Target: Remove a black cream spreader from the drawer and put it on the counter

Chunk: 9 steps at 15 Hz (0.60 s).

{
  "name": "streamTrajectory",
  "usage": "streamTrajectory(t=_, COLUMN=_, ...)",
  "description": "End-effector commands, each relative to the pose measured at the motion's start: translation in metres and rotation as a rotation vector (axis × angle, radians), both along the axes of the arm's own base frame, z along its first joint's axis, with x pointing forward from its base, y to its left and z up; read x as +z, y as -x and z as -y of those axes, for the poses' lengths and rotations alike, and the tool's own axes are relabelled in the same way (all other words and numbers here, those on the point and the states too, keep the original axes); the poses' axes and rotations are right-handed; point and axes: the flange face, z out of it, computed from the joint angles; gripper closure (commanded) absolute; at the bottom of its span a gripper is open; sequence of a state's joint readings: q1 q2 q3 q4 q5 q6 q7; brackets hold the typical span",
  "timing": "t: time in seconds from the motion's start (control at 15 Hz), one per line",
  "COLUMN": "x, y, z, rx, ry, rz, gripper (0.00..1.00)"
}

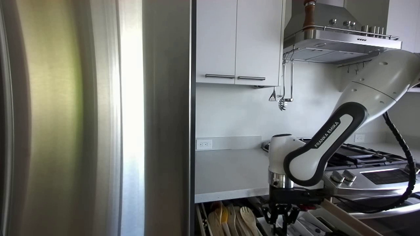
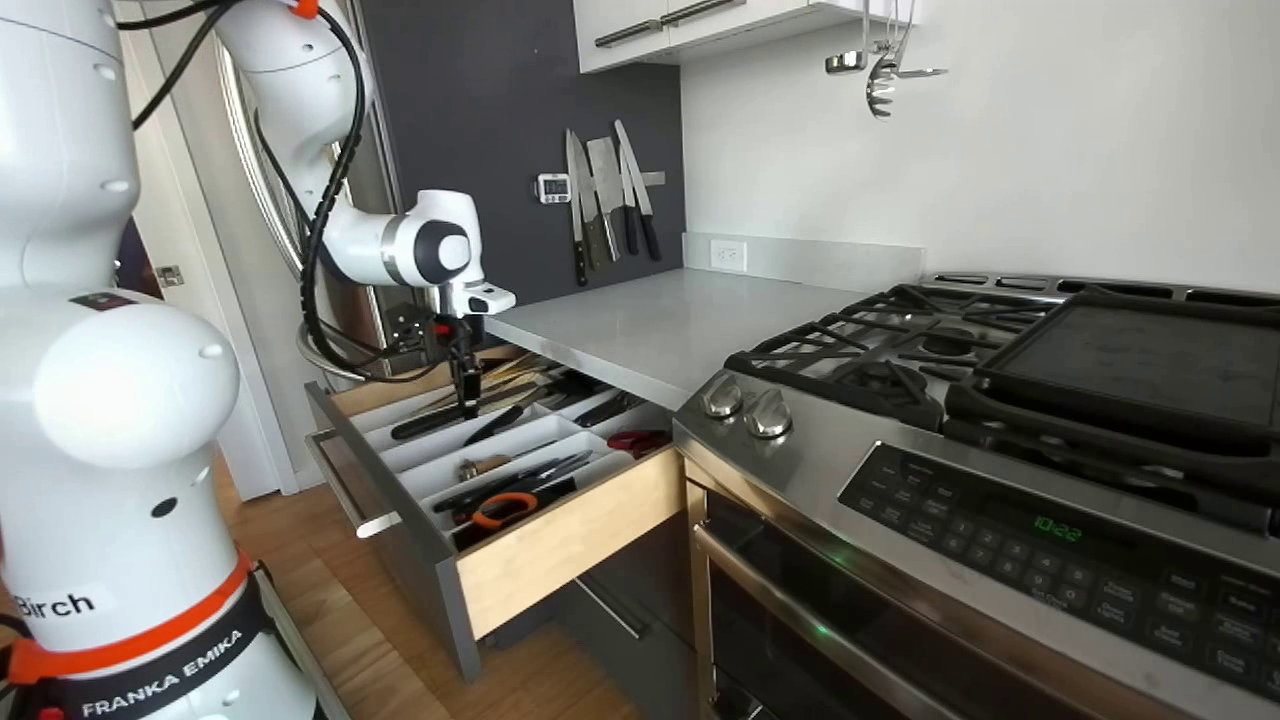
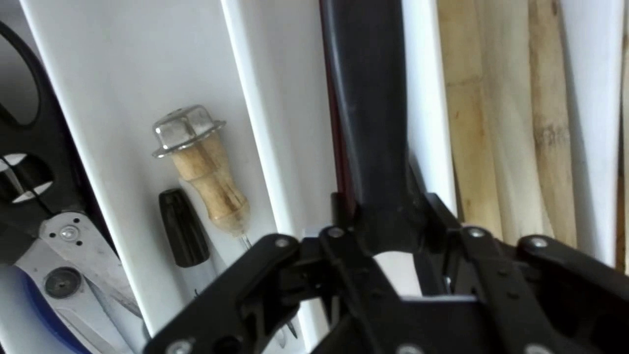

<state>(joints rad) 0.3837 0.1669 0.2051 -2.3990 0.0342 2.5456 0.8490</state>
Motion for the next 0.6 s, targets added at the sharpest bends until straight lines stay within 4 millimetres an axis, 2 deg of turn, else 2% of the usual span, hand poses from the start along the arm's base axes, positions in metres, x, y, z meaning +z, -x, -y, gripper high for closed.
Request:
streamTrajectory(t=0.0, x=0.023, y=-0.004, z=0.014, rx=-0.047, ry=-0.012, rz=-0.068, gripper=0.86)
streamTrajectory(t=0.27, x=0.042, y=-0.009, z=0.023, rx=-0.064, ry=-0.067, rz=-0.161, gripper=0.86)
streamTrajectory(t=0.53, x=0.059, y=0.001, z=0.015, rx=0.004, ry=-0.148, rz=-0.31, gripper=0.86)
